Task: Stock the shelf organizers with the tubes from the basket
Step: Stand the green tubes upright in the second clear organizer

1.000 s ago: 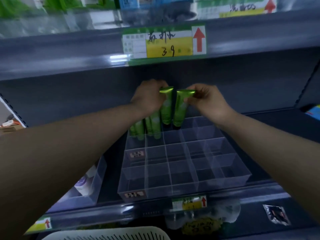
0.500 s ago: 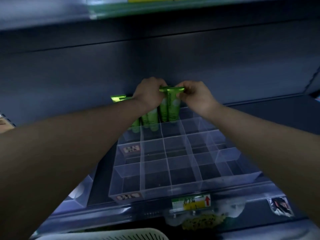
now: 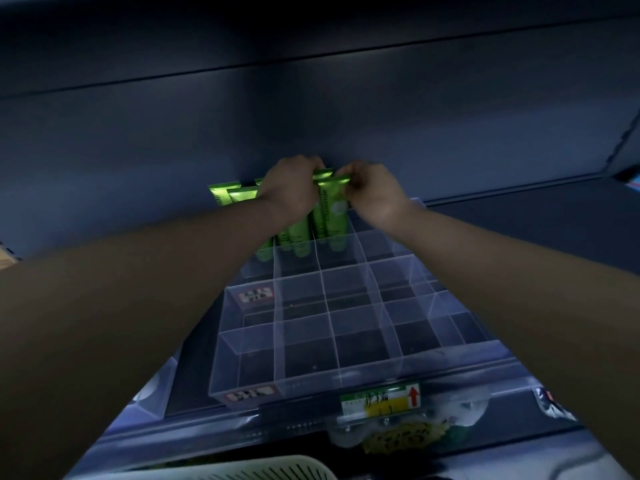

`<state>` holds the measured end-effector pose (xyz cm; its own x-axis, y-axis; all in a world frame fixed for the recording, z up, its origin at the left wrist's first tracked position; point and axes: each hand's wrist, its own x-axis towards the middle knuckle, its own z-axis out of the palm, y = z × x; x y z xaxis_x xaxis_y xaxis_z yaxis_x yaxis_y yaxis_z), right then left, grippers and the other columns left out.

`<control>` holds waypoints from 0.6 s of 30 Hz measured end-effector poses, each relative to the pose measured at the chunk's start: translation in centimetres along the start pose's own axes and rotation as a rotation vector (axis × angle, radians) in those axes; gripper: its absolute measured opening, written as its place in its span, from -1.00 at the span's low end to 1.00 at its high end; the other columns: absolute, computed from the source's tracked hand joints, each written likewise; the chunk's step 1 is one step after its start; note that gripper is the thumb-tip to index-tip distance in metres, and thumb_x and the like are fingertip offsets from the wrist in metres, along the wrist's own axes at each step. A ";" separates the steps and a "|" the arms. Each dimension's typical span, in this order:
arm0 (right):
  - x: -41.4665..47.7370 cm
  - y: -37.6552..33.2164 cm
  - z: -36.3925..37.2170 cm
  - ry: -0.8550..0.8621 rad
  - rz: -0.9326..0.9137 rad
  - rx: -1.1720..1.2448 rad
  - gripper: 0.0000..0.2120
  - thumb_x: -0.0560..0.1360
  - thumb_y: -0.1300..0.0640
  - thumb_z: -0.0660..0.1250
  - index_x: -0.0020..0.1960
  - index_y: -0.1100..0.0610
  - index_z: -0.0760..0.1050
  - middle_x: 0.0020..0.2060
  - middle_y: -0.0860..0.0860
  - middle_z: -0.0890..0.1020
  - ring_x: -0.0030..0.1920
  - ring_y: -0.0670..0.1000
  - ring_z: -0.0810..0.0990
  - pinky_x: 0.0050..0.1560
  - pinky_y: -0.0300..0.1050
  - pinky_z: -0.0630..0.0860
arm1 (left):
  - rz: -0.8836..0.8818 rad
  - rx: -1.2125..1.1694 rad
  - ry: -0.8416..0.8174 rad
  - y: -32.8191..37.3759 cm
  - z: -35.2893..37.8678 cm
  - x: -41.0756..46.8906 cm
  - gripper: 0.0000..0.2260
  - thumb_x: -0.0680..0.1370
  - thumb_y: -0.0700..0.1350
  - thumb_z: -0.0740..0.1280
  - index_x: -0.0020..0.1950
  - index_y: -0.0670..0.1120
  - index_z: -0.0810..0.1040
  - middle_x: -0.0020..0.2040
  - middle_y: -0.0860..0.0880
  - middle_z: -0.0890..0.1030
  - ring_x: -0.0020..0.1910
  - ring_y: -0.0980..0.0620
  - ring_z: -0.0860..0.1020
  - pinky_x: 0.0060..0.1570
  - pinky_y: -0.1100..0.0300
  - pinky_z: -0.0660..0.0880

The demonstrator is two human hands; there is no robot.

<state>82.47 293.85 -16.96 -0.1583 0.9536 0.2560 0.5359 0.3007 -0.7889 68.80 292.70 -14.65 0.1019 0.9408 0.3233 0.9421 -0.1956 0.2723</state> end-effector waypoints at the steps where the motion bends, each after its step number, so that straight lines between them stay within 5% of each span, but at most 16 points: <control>1: 0.0 0.0 0.0 0.001 0.003 -0.016 -0.72 0.46 0.34 0.22 0.11 0.13 0.53 -0.15 0.01 0.55 -0.14 -0.04 0.51 -0.26 -0.34 0.33 | 0.011 0.005 -0.001 -0.1 -0.1 -0.1 -0.66 0.44 -0.31 0.23 0.17 -0.07 0.54 0.11 -0.16 0.60 0.11 -0.17 0.53 0.02 0.13 0.45; 4: -0.1 0.0 0.0 0.000 -0.005 -0.058 -0.65 0.42 0.34 0.30 0.19 0.18 0.48 -0.07 0.04 0.56 -0.07 0.01 0.52 -0.24 -0.38 0.28 | 0.049 0.012 -0.003 -0.3 -0.5 -0.3 -0.66 0.47 -0.28 0.24 0.22 -0.07 0.52 0.15 -0.14 0.59 0.13 -0.14 0.53 0.07 0.11 0.46; 8: -0.6 -0.6 -0.3 -0.008 -0.017 -0.049 -0.58 0.44 0.35 0.29 0.29 0.24 0.39 0.16 0.18 0.56 0.03 0.05 0.52 0.09 -0.13 0.42 | 0.069 0.038 0.002 -0.4 -1.1 -0.8 -0.62 0.53 -0.21 0.26 0.35 -0.08 0.41 0.24 -0.14 0.53 0.20 -0.13 0.49 0.12 0.14 0.40; 12: -2.0 -1.4 -0.9 -0.027 -0.060 -0.151 -0.57 0.49 0.29 0.25 0.35 0.22 0.34 0.26 0.15 0.50 0.25 0.11 0.48 0.17 -0.23 0.32 | 0.096 0.050 0.017 -0.2 -2.2 -1.6 -0.59 0.54 -0.19 0.26 0.39 -0.09 0.36 0.31 -0.16 0.47 0.24 -0.14 0.46 0.16 0.15 0.38; 18: -5.2 -3.3 -1.4 -0.095 -0.153 -0.328 -0.48 0.48 0.23 0.30 0.41 0.18 0.28 0.34 0.16 0.40 0.32 0.13 0.40 0.27 -0.25 0.25 | 0.120 0.129 -0.042 -0.2 -4.4 -4.2 -0.51 0.52 -0.15 0.28 0.45 -0.12 0.27 0.37 -0.17 0.38 0.31 -0.14 0.39 0.26 0.10 0.36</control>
<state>82.73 287.87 -14.90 -0.3247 0.8996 0.2919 0.7349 0.4343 -0.5210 66.75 287.55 -12.11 0.2263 0.9242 0.3077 0.9554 -0.2722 0.1149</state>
